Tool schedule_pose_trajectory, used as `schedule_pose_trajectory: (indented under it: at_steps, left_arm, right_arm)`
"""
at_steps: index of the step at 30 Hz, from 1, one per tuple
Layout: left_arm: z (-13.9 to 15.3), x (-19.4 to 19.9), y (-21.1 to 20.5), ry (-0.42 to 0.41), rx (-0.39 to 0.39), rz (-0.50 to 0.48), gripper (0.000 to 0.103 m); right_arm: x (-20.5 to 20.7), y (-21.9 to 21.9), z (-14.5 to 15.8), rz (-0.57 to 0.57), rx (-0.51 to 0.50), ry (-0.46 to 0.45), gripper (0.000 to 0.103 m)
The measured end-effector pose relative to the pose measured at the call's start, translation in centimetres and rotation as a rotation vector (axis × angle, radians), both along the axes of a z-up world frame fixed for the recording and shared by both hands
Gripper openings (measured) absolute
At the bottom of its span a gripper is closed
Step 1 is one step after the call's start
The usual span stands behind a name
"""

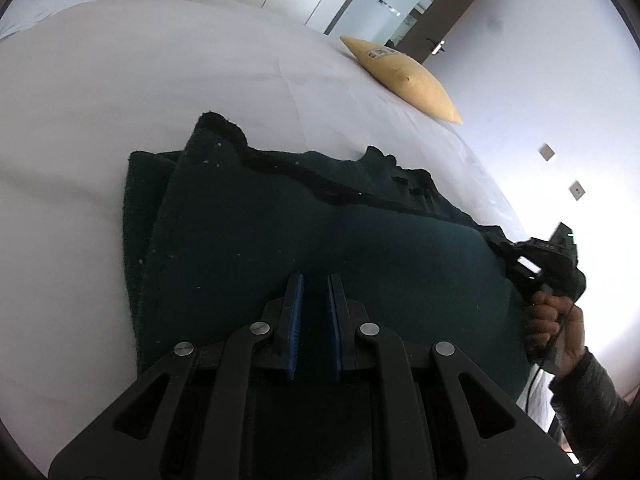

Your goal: Fold small clothes

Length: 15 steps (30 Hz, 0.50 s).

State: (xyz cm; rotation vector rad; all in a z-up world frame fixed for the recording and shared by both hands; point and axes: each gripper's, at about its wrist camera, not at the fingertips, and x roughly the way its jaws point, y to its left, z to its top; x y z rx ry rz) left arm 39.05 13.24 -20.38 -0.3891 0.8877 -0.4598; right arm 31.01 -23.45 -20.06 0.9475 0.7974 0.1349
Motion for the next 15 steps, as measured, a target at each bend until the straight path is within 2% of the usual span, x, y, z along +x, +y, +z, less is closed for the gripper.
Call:
schedule_pose_trajectory:
  at_steps: [1,3,5,8,10,11,13,15]
  left_arm:
    - [-0.1,0.1,-0.2,-0.002,0.012,0.006,0.012]
    - [-0.2,-0.6,0.0,-0.003,0.01,0.025,0.012]
    - [-0.4,-0.6,-0.1,0.003,-0.009,0.046,0.012]
    - [-0.6,-1.0,0.6,0.007,-0.044,0.063,0.012]
    - [-0.7,-1.3,0.9,0.001,-0.048,0.066,0.012]
    - [-0.7,-1.5,1.0,-0.001,-0.05,0.067,0.012]
    - [-1.0,-1.9,1.7,-0.004,-0.061,0.07,0.012]
    - [-1.2,-2.2,2.2,-0.007,-0.071,0.076,0.012]
  right_arm:
    - [-0.4,-0.1,0.8,-0.015,-0.031,-0.005,0.007]
    - [-1.2,1.0,2.0,0.012,-0.003,-0.039,0.008]
    - [-1.3,5.4,2.3,0.142,0.068,-0.061,0.009]
    - [-1.7,14.1,2.3,0.374,0.093,-0.07,0.009]
    - [-1.9,19.2,1.3,0.51,0.087,-0.043,0.009]
    - [-1.9,21.3,0.6,0.564,0.049,-0.026,0.009]
    - [-1.7,22.1,-0.4,0.564,0.016,-0.012,0.0]
    - [-0.3,19.9,-1.3,0.498,0.111,-0.002,0.0]
